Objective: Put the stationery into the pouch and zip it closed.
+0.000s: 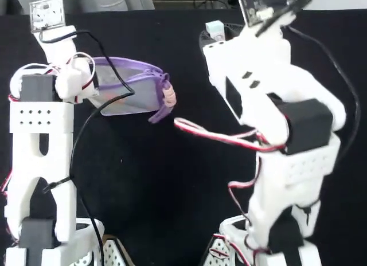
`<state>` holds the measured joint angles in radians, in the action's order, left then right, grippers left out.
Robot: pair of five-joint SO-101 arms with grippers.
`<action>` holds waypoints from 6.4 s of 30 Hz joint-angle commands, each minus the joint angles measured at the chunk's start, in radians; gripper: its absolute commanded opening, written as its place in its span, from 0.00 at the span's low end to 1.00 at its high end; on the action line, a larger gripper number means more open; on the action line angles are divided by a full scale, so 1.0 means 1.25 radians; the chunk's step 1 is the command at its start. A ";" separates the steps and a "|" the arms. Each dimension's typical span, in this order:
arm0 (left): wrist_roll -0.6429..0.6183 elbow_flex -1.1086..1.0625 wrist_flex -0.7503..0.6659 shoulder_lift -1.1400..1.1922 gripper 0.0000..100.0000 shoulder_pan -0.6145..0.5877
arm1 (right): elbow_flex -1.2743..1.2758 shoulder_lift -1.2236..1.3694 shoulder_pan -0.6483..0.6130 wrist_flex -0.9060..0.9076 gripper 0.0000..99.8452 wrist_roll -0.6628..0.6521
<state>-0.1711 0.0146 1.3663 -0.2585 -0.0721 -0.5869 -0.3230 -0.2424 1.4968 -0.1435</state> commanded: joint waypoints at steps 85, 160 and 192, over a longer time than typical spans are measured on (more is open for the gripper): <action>-0.090 0.089 0.037 0.033 0.03 0.191 | 1.602 -0.481 -0.140 -1.628 0.01 0.004; -0.021 0.028 0.029 0.037 0.03 -0.091 | 1.529 -0.738 -0.020 -0.441 0.20 -0.221; -0.021 0.014 0.023 0.037 0.03 -0.089 | 1.281 -0.010 -0.095 -0.586 0.19 -0.188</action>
<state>-0.2079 0.0499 1.4078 -0.2110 -0.1672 1.0948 -0.3874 -0.3913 0.8063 -0.3844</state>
